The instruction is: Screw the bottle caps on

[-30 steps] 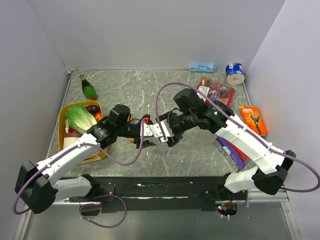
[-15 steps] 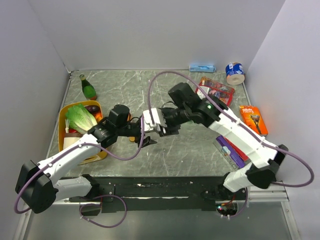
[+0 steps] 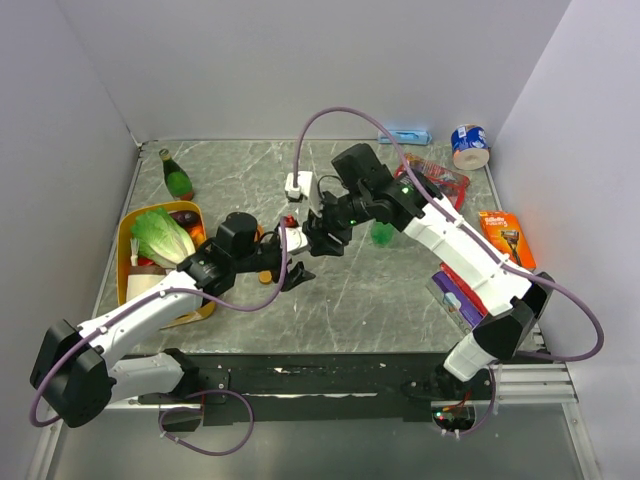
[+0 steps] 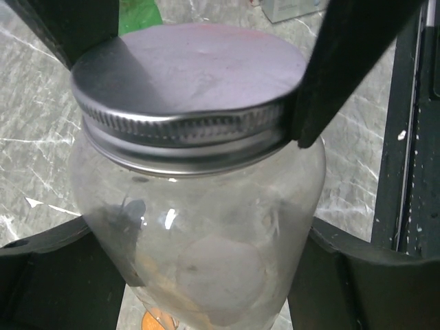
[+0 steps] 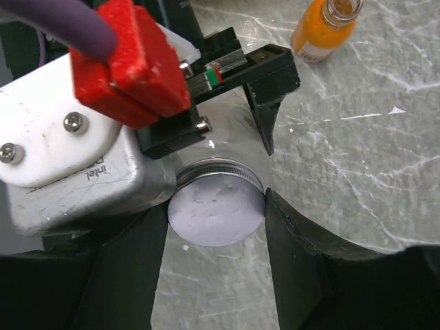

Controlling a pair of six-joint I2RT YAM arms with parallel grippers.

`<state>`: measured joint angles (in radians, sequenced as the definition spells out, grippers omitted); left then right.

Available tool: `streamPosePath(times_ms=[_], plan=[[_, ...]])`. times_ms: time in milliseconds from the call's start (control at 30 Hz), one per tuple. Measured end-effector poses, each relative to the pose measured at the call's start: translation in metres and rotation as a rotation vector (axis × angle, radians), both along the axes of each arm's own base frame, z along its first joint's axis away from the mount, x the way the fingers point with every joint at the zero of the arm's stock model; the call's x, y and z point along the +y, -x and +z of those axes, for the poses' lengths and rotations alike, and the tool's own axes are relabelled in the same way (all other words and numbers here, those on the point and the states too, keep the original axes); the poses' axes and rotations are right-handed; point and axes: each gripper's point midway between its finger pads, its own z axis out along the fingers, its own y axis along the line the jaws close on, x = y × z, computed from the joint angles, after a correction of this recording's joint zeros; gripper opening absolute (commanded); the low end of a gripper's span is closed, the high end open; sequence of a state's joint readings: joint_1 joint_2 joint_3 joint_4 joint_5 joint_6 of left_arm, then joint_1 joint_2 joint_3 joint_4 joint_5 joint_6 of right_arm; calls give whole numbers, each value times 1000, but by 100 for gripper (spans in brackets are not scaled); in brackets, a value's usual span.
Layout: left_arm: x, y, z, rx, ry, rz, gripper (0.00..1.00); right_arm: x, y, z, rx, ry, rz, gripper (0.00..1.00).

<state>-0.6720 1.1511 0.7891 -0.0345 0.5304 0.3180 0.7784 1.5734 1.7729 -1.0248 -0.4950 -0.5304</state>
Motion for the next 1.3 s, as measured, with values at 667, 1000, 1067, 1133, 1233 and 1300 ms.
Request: streamPosePath(times_ms=[667, 1000, 1067, 1133, 1233, 1300], plan=[[5, -38, 12, -30, 60, 272, 1, 3, -37, 13, 284, -156, -444, 48], [14, -49, 19, -59, 74, 321, 1, -27, -31, 17, 357, -148, -378, 90], [16, -46, 21, -65, 82, 303, 1, -44, -29, 21, 339, -142, -365, 88], [14, -40, 24, -66, 91, 253, 1, -59, -26, 28, 285, -141, -324, 83], [7, -25, 22, -71, 81, 141, 1, -71, -13, 42, 131, -157, -192, 83], [3, -11, 16, -63, 60, 47, 1, -75, -2, 50, 5, -163, -97, 86]])
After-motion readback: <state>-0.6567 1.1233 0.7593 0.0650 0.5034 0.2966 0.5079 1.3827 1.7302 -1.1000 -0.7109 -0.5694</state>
